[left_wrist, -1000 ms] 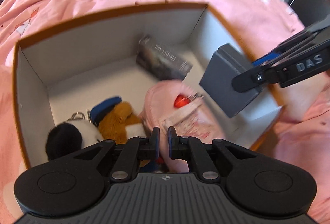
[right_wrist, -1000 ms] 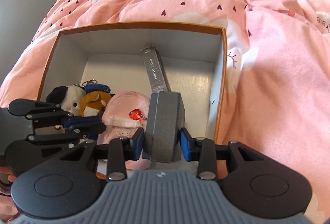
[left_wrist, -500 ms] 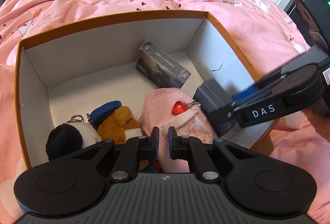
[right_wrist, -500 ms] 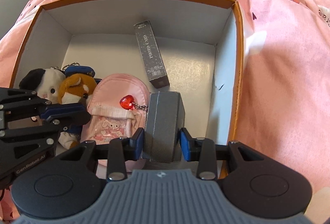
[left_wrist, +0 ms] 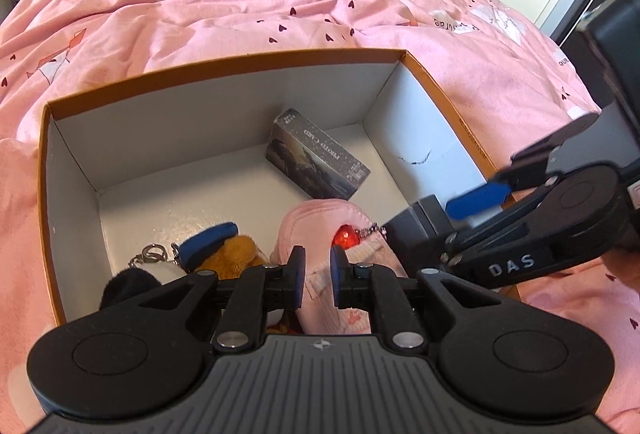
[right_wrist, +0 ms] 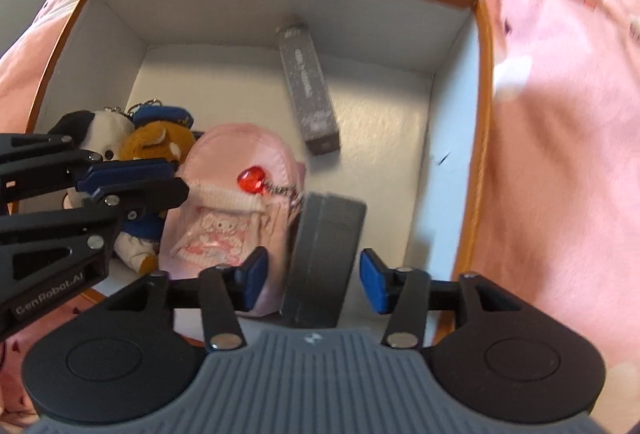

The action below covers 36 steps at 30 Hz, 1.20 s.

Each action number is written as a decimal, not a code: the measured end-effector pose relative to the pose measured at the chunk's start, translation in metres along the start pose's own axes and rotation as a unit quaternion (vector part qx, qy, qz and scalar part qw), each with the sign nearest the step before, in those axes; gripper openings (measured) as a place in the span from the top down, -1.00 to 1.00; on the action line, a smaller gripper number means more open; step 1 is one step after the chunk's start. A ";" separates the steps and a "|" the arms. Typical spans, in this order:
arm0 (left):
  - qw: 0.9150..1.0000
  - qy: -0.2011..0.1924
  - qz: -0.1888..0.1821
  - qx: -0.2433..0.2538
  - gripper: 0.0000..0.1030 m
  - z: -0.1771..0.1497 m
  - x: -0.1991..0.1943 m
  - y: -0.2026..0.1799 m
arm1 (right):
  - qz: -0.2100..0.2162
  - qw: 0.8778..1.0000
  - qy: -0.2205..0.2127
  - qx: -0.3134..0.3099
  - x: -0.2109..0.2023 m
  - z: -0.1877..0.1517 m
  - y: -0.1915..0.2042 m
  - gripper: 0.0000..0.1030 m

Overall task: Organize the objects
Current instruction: 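Open the right gripper to release the upright gray box, then grasp the silver photo card box with the right gripper and stand it upright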

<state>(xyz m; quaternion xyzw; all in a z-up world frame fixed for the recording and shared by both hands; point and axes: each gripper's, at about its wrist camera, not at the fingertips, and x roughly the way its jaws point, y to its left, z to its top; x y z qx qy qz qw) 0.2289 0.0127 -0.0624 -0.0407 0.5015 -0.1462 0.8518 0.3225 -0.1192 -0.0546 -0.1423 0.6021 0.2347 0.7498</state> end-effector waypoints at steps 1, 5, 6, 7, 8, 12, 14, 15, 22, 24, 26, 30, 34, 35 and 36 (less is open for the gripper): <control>1.000 -0.001 0.000 -0.001 0.72 0.002 0.000 0.000 | -0.005 1.000 -0.006 -0.007 -0.003 0.002 0.001 -0.06; 1.000 -0.003 0.002 -0.012 0.72 0.009 0.002 0.001 | 0.007 0.999 -0.031 -0.025 -0.013 0.015 0.001 0.00; 1.000 -0.004 0.003 -0.014 0.72 0.011 0.003 0.001 | 0.007 0.999 -0.040 -0.034 -0.014 0.018 0.000 0.02; 1.000 -0.005 0.004 -0.016 0.72 0.013 0.003 0.002 | 0.005 0.998 -0.048 -0.044 -0.014 0.024 0.002 0.07; 1.000 -0.006 0.005 -0.017 0.72 0.015 0.003 0.002 | 0.000 0.997 -0.055 -0.050 -0.012 0.029 0.003 0.09; 1.000 -0.009 0.012 -0.017 0.72 0.022 0.005 0.002 | -0.006 0.997 -0.062 -0.054 0.005 0.053 0.002 0.12; 1.000 -0.009 0.016 -0.016 0.72 0.024 0.006 0.003 | 0.002 0.997 -0.059 -0.045 0.012 0.063 0.000 0.12; 1.000 -0.009 0.018 -0.015 0.72 0.025 0.007 0.004 | 0.006 0.997 -0.058 -0.043 0.016 0.067 0.001 0.13; 1.000 0.000 0.017 -0.024 0.72 0.030 0.015 0.008 | 0.020 0.997 -0.056 -0.046 0.030 0.077 0.004 0.39; 1.000 -0.001 0.015 -0.024 0.72 0.030 0.016 0.007 | 0.027 0.997 -0.056 -0.045 0.034 0.079 0.004 0.49; 1.000 0.001 0.010 -0.023 0.72 0.029 0.016 0.006 | 0.028 0.997 -0.059 -0.046 0.035 0.080 0.004 0.53; 1.000 0.001 0.006 -0.021 0.72 0.028 0.015 0.001 | 0.000 0.997 -0.066 -0.050 0.028 0.077 0.004 0.54; 1.000 -0.004 0.001 -0.024 0.72 0.027 0.013 -0.003 | -0.022 0.996 -0.073 -0.045 0.013 0.067 -0.005 0.55; 1.000 -0.005 -0.001 -0.025 0.72 0.027 0.013 -0.004 | -0.028 0.996 -0.073 -0.043 0.009 0.064 -0.007 0.55; 1.000 -0.006 -0.004 -0.026 0.72 0.027 0.012 -0.006 | -0.035 0.996 -0.074 -0.041 0.006 0.061 -0.008 0.55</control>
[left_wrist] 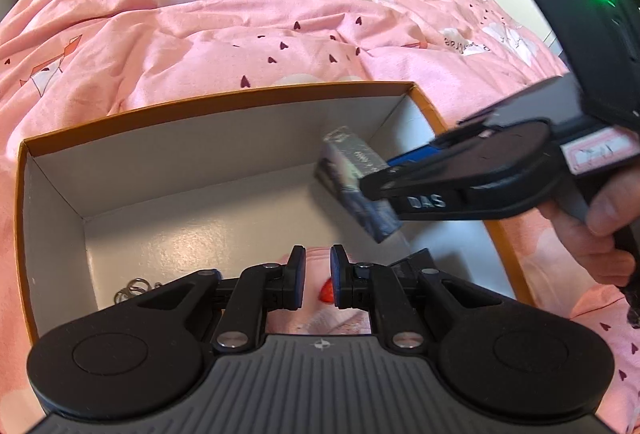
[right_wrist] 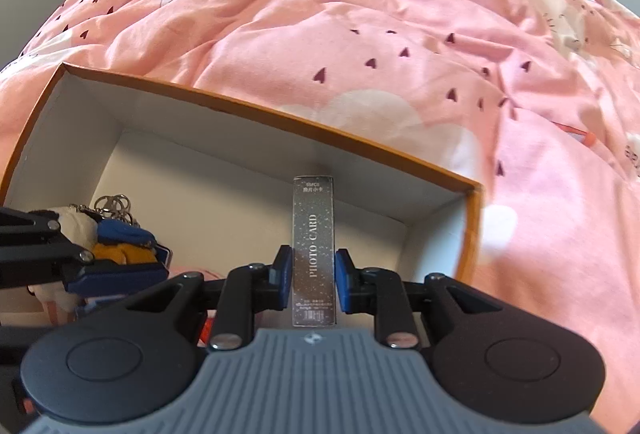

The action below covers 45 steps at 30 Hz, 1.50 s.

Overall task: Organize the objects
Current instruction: 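Grasp the silver photo card box with the right gripper and stand it upright, then set the photo card box beside the gray box and open the right gripper, then grasp the white glasses case on the bed with the left gripper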

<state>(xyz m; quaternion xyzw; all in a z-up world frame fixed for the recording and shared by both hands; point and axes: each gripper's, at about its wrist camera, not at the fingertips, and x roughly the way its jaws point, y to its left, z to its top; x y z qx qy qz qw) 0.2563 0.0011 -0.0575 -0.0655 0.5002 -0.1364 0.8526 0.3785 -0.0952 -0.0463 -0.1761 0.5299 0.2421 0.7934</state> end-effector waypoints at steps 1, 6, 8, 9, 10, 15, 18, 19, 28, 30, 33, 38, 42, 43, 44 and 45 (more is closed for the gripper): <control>1.000 -0.001 -0.006 -0.002 0.72 0.000 -0.001 -0.002 | -0.007 1.000 0.001 0.002 -0.004 -0.003 -0.002 0.55; 0.999 0.003 -0.038 -0.004 0.72 -0.007 -0.001 -0.016 | -0.023 0.999 0.008 0.025 -0.025 -0.025 -0.005 0.55; 0.999 0.009 -0.043 -0.002 0.72 -0.011 0.002 -0.021 | -0.029 0.999 0.009 0.031 -0.031 -0.034 -0.004 0.55; 0.999 0.013 -0.043 0.001 0.72 -0.013 0.003 -0.024 | -0.031 0.999 0.011 0.035 -0.034 -0.039 -0.003 0.55; 0.999 0.016 -0.043 0.003 0.72 -0.016 0.005 -0.026 | -0.032 0.999 0.014 0.039 -0.036 -0.044 -0.002 0.55; 0.999 0.021 -0.040 0.003 0.72 -0.026 0.004 -0.028 | -0.011 0.996 0.046 0.075 -0.036 -0.060 -0.006 0.55; 0.999 0.018 -0.038 0.002 0.72 -0.029 0.000 -0.028 | -0.007 0.993 0.069 0.092 -0.031 -0.068 -0.006 0.55; 0.999 0.018 -0.038 0.002 0.72 -0.029 -0.002 -0.029 | -0.008 0.992 0.076 0.096 -0.029 -0.070 -0.006 0.55; 0.999 0.019 -0.035 0.007 0.72 -0.036 -0.017 -0.031 | -0.006 0.988 0.103 0.117 -0.020 -0.074 -0.008 0.56; 0.999 0.019 -0.036 0.008 0.72 -0.039 -0.022 -0.032 | -0.008 0.988 0.100 0.116 -0.024 -0.076 -0.008 0.55; 0.999 0.018 -0.038 0.010 0.72 -0.045 -0.032 -0.035 | -0.007 0.989 0.087 0.116 -0.036 -0.080 -0.008 0.51; 0.998 0.022 -0.057 0.019 0.62 -0.061 -0.049 -0.042 | 0.028 0.990 0.035 0.133 -0.074 -0.099 -0.007 0.50; 0.997 0.023 -0.065 0.021 0.56 -0.077 -0.062 -0.047 | 0.057 0.987 -0.018 0.150 -0.108 -0.127 0.000 0.45; 0.997 0.025 -0.073 0.018 0.55 -0.081 -0.064 -0.048 | 0.064 0.985 -0.028 0.157 -0.114 -0.137 0.002 0.44; 0.997 0.026 -0.076 0.019 0.53 -0.085 -0.066 -0.049 | 0.069 0.983 -0.038 0.164 -0.119 -0.145 0.003 0.44; 0.997 0.027 -0.076 0.022 0.51 -0.090 -0.067 -0.051 | 0.071 0.982 -0.045 0.171 -0.122 -0.154 0.005 0.44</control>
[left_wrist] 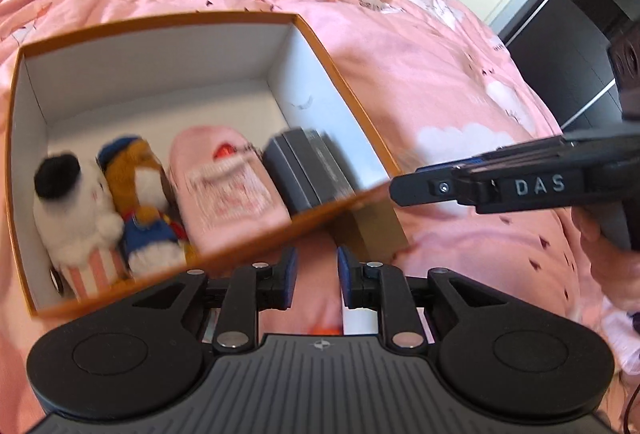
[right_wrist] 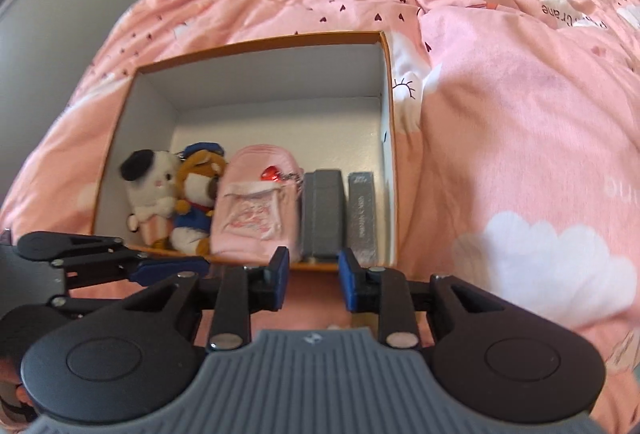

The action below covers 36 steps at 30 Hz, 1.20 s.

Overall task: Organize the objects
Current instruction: 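Grasp the white glasses case on the bed with the left gripper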

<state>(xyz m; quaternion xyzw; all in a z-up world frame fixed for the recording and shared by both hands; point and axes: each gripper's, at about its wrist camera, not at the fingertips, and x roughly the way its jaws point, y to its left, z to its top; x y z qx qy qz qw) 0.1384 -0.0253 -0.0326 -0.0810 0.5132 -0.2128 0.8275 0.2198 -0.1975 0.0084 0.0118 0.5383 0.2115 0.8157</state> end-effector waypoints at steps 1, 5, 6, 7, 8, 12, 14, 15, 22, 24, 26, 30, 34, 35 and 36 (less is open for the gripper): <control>1.000 -0.001 0.000 0.002 0.46 -0.006 -0.001 -0.003 | 0.001 1.000 -0.007 0.007 -0.003 -0.009 -0.001 0.44; 1.000 0.023 -0.010 -0.003 0.33 -0.022 0.009 -0.009 | 0.000 0.999 -0.019 0.041 -0.007 -0.046 -0.006 0.43; 0.999 0.031 -0.010 -0.005 0.29 -0.026 0.012 -0.010 | 0.000 0.998 -0.017 0.052 -0.005 -0.055 -0.008 0.42; 0.999 0.040 -0.012 -0.006 0.24 -0.032 0.015 -0.011 | 0.000 0.998 -0.015 0.063 -0.003 -0.063 -0.010 0.42; 0.999 0.046 -0.013 -0.004 0.23 -0.037 0.018 -0.014 | -0.001 0.997 -0.011 0.071 -0.001 -0.070 -0.012 0.42; 0.998 0.061 -0.010 0.021 0.13 -0.052 0.026 -0.030 | -0.022 0.995 0.007 0.097 0.012 -0.096 -0.022 0.51; 0.997 0.066 -0.006 0.037 0.09 -0.060 0.029 -0.038 | -0.027 0.994 0.013 0.103 0.015 -0.106 -0.025 0.62; 0.997 0.069 -0.003 0.045 0.06 -0.062 0.031 -0.042 | -0.029 0.994 0.015 0.100 0.016 -0.110 -0.025 0.66; 0.995 0.056 -0.013 0.078 -0.23 -0.077 0.036 -0.055 | -0.045 0.996 0.050 0.055 0.024 -0.136 -0.027 0.84; 0.994 0.059 -0.012 0.087 -0.26 -0.078 0.039 -0.059 | -0.033 0.996 0.056 0.054 0.028 -0.141 -0.030 0.85; 0.993 0.061 -0.011 0.099 -0.27 -0.079 0.041 -0.063 | -0.020 0.996 0.057 0.066 0.032 -0.144 -0.034 0.91; 0.990 0.069 0.003 0.123 -0.35 -0.079 0.049 -0.072 | 0.003 0.994 0.054 0.095 0.040 -0.146 -0.044 1.00; 0.981 0.077 0.033 0.175 -0.37 -0.082 0.061 -0.089 | -0.003 0.993 0.060 0.104 0.049 -0.145 -0.047 1.00; 0.978 0.077 0.046 0.190 -0.37 -0.083 0.064 -0.094 | -0.006 0.993 0.061 0.105 0.051 -0.145 -0.048 1.00; 0.974 0.078 0.059 0.206 -0.38 -0.084 0.068 -0.098 | -0.007 0.992 0.061 0.106 0.052 -0.145 -0.048 1.00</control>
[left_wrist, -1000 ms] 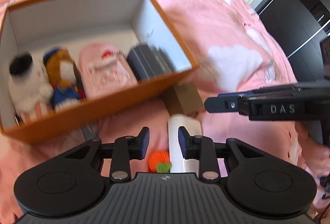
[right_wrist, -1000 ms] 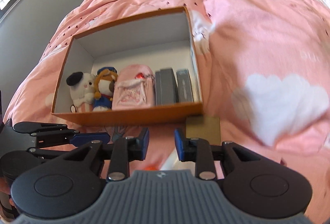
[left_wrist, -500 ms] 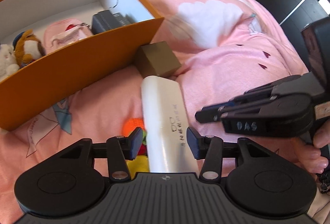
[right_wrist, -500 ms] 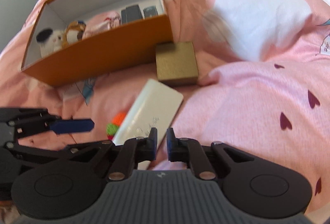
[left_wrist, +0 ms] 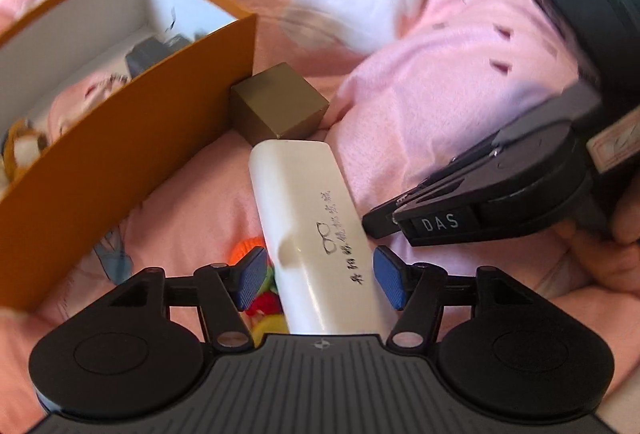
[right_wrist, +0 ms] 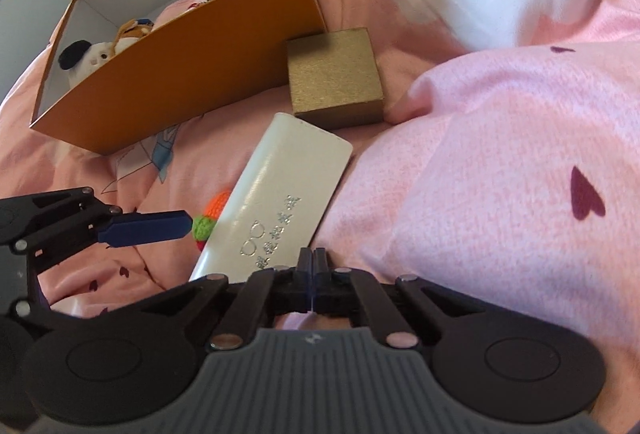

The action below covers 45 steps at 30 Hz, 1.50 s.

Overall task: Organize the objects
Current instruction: 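Grasp the white glasses case on the bed with the left gripper, then grasp the gold cube with right gripper while left gripper lifts the white glasses case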

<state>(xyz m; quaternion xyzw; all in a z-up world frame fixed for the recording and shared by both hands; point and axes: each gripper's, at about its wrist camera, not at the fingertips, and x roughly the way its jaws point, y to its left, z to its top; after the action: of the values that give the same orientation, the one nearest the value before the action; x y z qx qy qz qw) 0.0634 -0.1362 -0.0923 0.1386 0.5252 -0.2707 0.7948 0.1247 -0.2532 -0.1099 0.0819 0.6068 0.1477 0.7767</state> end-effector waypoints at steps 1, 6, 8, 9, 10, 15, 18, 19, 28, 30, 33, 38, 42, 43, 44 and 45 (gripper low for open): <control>1.000 0.004 0.012 0.015 -0.39 0.001 0.004 -0.005 | 0.002 1.000 -0.001 0.001 0.000 0.000 0.000 1.00; 0.998 0.021 0.040 0.051 -0.55 0.008 0.019 -0.021 | 0.019 1.000 -0.005 0.008 -0.006 -0.001 -0.006 1.00; 0.997 0.032 0.050 0.053 -0.59 0.010 0.026 -0.025 | 0.019 1.000 -0.004 0.009 -0.005 -0.001 -0.007 1.00; 0.996 0.037 0.057 0.054 -0.61 0.011 0.030 -0.026 | 0.023 1.000 -0.004 0.011 -0.005 -0.001 -0.008 1.00; 0.996 0.042 0.061 0.052 -0.63 0.012 0.034 -0.027 | 0.029 0.999 -0.004 0.016 -0.006 -0.001 -0.010 1.00; 0.996 0.052 0.064 0.029 -0.59 0.018 0.046 -0.020 | 0.042 0.998 -0.004 0.035 -0.005 0.001 -0.019 1.00; 0.997 0.053 0.059 0.014 -0.53 0.017 0.047 -0.014 | 0.050 0.998 -0.009 0.036 -0.007 0.002 -0.020 1.00; 0.997 0.051 0.058 0.011 -0.52 0.016 0.046 -0.013 | 0.056 0.998 -0.009 0.037 -0.008 0.002 -0.020 1.00; 0.998 0.039 0.054 -0.014 -0.38 0.004 0.017 0.010 | 0.068 0.997 -0.035 0.018 -0.034 0.016 -0.008 0.76; 0.998 0.037 0.055 -0.016 -0.37 0.005 0.009 0.015 | 0.062 0.997 -0.050 0.005 -0.039 0.021 -0.006 0.59; 0.998 0.032 0.057 -0.013 -0.36 0.002 -0.003 0.024 | 0.039 0.997 -0.065 -0.015 -0.039 0.041 0.001 0.40; 0.998 0.037 0.054 -0.016 -0.35 -0.003 -0.014 0.049 | -0.021 0.995 -0.080 -0.058 -0.026 0.070 0.009 -0.08; 0.997 0.049 0.045 -0.028 -0.35 -0.005 -0.010 0.070 | -0.034 0.995 -0.058 -0.068 -0.004 0.091 0.007 -0.23; 0.997 0.051 0.041 -0.033 -0.35 -0.008 -0.011 0.073 | -0.036 0.996 -0.051 -0.068 0.002 0.095 0.005 -0.24; 0.997 0.054 0.036 -0.040 -0.35 -0.006 -0.009 0.077 | -0.039 0.996 -0.042 -0.066 0.007 0.098 0.004 -0.24; 0.997 0.053 0.031 -0.048 -0.35 -0.006 -0.007 0.080 | -0.041 0.996 -0.037 -0.063 0.014 0.100 0.003 -0.24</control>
<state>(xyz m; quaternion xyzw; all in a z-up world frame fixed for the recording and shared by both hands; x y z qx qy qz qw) 0.1030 -0.0659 -0.0933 0.1302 0.5746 -0.2128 0.7795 0.2243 -0.2404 -0.0962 0.0132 0.5702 0.1509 0.8074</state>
